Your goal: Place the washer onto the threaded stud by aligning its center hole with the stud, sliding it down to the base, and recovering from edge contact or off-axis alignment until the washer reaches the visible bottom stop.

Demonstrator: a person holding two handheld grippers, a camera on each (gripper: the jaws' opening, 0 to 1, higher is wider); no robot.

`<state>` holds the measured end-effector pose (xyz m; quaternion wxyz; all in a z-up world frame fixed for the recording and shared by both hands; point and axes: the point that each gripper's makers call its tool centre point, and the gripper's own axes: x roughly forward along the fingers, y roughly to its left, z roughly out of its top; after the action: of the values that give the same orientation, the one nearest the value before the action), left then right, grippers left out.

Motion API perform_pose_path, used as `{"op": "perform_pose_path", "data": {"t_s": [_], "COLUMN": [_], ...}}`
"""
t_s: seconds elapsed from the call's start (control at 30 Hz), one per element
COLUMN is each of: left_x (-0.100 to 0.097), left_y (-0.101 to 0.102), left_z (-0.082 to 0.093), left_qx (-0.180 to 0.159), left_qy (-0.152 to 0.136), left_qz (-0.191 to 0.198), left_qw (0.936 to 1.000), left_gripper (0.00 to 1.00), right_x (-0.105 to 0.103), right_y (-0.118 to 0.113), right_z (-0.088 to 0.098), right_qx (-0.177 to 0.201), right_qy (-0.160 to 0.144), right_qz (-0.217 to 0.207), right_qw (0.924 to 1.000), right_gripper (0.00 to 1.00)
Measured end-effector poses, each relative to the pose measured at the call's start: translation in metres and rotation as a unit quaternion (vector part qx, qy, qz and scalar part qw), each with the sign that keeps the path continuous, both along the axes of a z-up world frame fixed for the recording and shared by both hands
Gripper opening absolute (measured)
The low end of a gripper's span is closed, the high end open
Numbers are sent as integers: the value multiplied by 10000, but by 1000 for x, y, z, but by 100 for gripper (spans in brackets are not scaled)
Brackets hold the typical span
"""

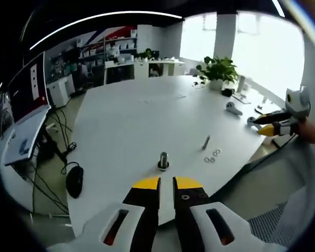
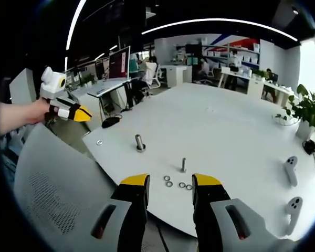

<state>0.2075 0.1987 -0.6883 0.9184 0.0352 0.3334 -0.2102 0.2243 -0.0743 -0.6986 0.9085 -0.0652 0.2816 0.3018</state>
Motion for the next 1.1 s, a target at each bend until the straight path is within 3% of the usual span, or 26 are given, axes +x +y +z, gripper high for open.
{"op": "perform_pose_path", "data": {"t_s": [0.33,0.73,0.93,1.1], "left_x": [-24,-26,-24,-21], "left_y": [12,21,39,59], "left_z": [-9,-22,-26,-40], "left_qx": [-56,-330,-522,-332], "left_qy": [144,316,444,597], "left_qz": [329,425,511,426], "left_qw": [9993,9980,9963,9968], "left_gripper": [8,10,13,14], "right_x": [1,-4,-5,-6], "right_y": [-1,6,5,4], "right_z": [3,-2,-7,-10], "right_qx": [58,-1,-107,-183], "right_qy": [-89,47,150,203], "right_qz": [6,139,163,145], "right_qw": [9999,9999,9997,9995], "right_gripper": [35,37,37,37]}}
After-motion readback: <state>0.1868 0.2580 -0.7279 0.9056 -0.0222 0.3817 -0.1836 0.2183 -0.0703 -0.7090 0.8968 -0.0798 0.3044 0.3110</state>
